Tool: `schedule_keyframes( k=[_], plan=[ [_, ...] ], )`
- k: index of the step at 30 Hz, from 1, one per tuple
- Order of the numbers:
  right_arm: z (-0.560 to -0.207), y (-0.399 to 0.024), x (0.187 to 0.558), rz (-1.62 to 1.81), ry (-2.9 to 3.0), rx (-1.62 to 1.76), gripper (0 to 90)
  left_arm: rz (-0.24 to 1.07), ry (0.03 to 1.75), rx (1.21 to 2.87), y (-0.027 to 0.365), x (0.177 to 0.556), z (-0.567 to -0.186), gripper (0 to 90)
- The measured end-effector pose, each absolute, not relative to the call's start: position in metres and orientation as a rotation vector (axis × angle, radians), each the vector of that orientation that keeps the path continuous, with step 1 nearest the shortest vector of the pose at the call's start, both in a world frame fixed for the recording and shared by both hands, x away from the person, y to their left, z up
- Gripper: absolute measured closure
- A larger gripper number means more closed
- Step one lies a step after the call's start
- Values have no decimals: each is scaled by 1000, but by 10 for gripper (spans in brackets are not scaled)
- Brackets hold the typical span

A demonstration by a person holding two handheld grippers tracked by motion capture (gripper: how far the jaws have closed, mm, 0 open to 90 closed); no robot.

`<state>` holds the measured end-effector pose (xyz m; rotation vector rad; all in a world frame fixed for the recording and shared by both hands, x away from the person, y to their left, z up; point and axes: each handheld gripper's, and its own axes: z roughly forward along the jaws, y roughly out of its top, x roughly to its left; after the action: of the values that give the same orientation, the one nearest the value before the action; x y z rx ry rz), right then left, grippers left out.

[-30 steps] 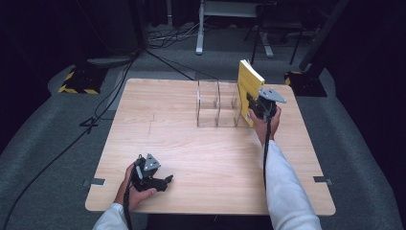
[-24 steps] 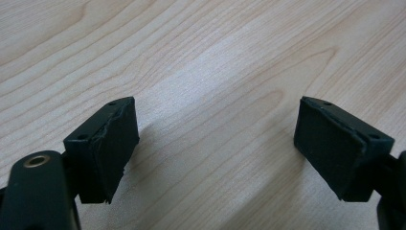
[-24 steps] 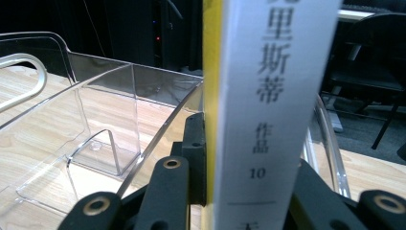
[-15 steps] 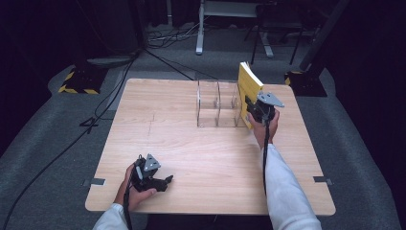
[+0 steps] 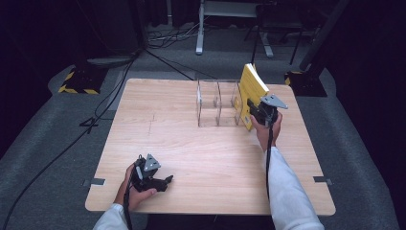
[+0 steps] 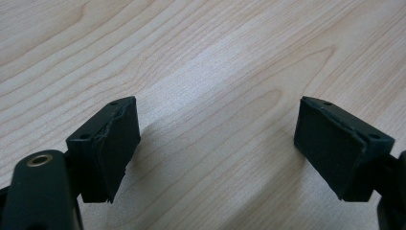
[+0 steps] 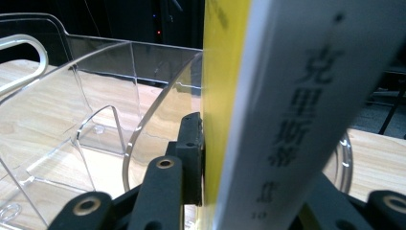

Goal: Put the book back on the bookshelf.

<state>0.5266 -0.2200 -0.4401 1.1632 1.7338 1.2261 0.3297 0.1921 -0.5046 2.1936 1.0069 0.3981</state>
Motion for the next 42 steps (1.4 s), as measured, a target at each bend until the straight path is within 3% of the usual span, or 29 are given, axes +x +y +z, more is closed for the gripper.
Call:
schedule_keyframes(
  k=[18, 42],
  plan=[
    [-451, -228, 506, 1163, 1767, 1167, 633, 395, 1015, 2186, 191, 329, -505, 166],
    [-452, -245, 495, 1097, 1861, 1150, 681, 391, 1022, 2181, 191, 328, -505, 166]
  ],
)
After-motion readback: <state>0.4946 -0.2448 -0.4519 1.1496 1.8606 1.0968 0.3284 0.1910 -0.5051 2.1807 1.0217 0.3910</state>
